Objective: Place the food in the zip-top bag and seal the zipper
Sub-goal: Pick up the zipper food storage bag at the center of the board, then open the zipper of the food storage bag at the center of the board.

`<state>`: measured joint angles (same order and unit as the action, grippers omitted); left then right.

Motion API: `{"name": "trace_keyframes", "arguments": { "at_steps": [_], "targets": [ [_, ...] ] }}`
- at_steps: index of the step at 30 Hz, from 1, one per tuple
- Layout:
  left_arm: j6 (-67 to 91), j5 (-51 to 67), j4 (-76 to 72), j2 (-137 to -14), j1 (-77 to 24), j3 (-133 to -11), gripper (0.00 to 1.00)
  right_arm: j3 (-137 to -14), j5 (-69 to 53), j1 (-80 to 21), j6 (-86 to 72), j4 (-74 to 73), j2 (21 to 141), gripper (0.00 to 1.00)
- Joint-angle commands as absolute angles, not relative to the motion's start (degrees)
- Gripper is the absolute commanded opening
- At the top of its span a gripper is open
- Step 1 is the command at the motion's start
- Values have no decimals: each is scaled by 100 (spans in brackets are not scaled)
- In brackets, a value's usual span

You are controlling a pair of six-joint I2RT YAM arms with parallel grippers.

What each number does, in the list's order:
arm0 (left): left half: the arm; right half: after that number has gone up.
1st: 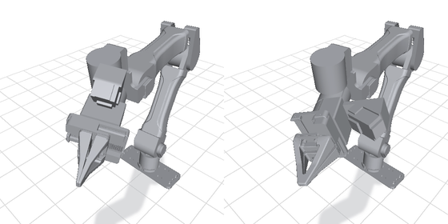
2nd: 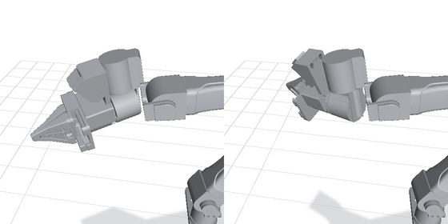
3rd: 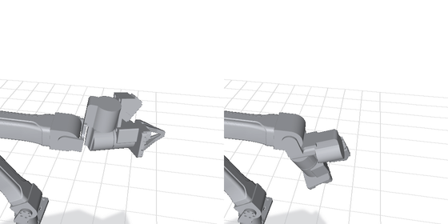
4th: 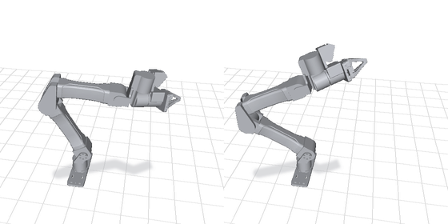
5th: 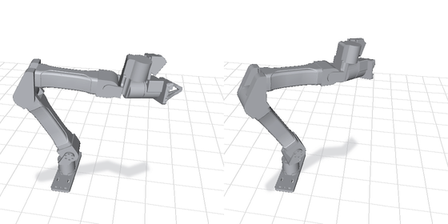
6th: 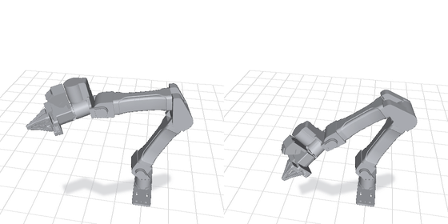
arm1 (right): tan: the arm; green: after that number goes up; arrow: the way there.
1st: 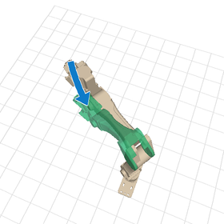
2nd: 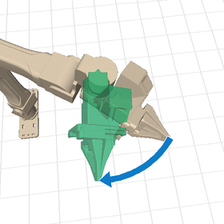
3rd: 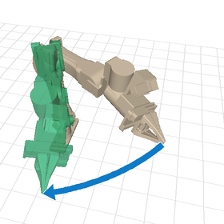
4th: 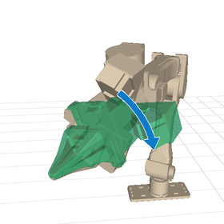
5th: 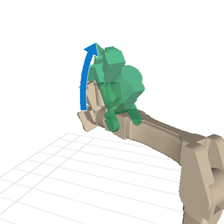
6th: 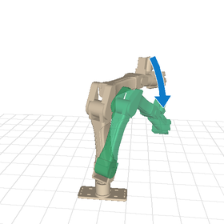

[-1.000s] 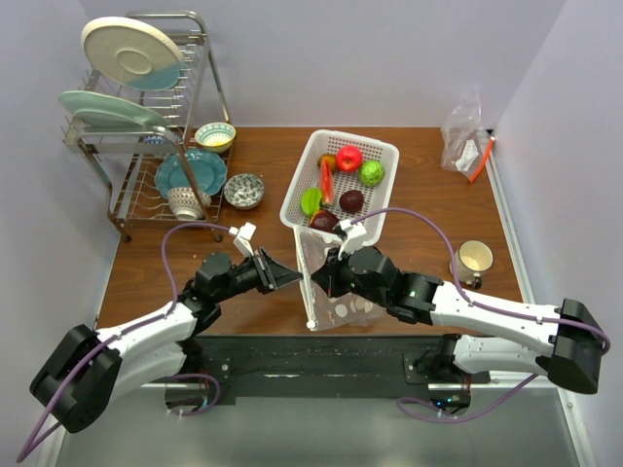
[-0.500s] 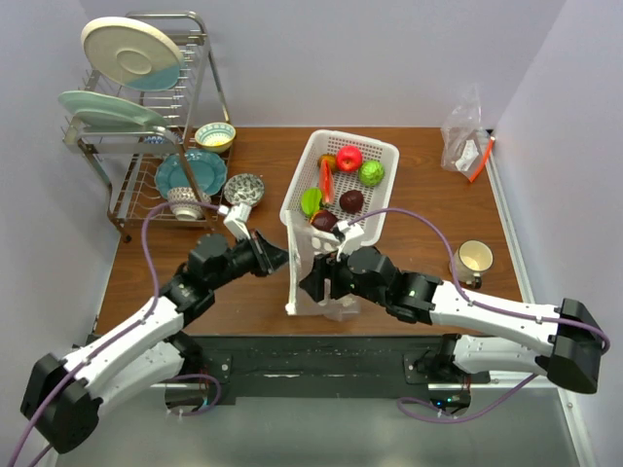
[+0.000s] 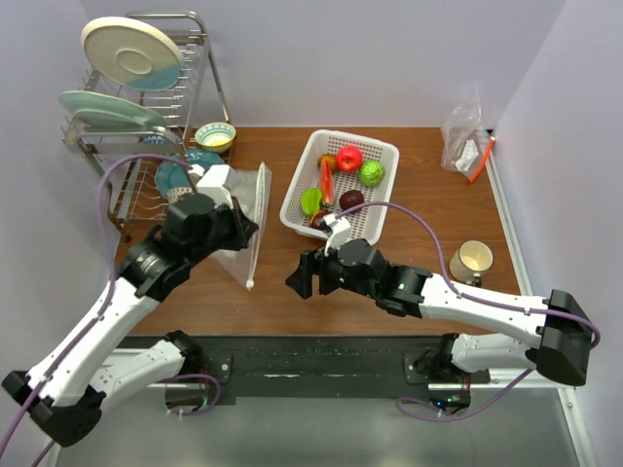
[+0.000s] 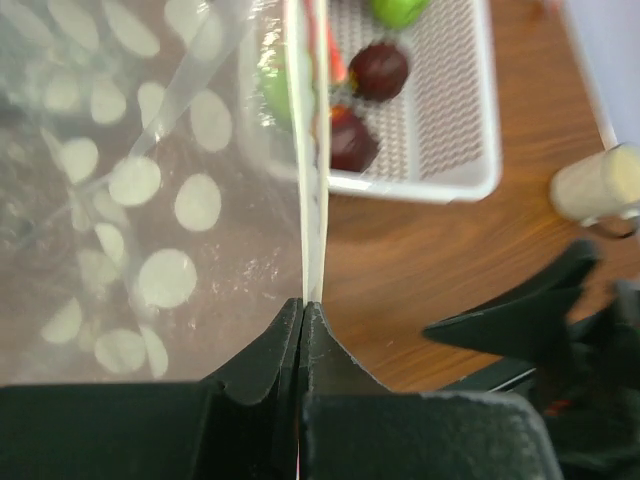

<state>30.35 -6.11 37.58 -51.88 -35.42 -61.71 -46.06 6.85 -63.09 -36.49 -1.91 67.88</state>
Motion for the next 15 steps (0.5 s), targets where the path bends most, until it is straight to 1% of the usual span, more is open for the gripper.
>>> {"name": "trace_keyframes", "arguments": {
  "at_steps": [1,4,10,15],
  "targets": [
    [2715,-537,4097,-5589,-3560,-5460,0,-4465,931,-6302,-3744,18,6610,79],
    [2917,-229,3159,-5607,-3577,-4800,0,-4237,1037,-6302,-3840,53,6452,79],
    [3312,474,1752,-5572,-3647,-3780,0,-3859,1230,-6302,-4007,201,6407,73],
    [3454,694,1433,-5485,-3665,-3533,0,-3744,1397,-6311,-4315,500,6714,67]
  ]
}}
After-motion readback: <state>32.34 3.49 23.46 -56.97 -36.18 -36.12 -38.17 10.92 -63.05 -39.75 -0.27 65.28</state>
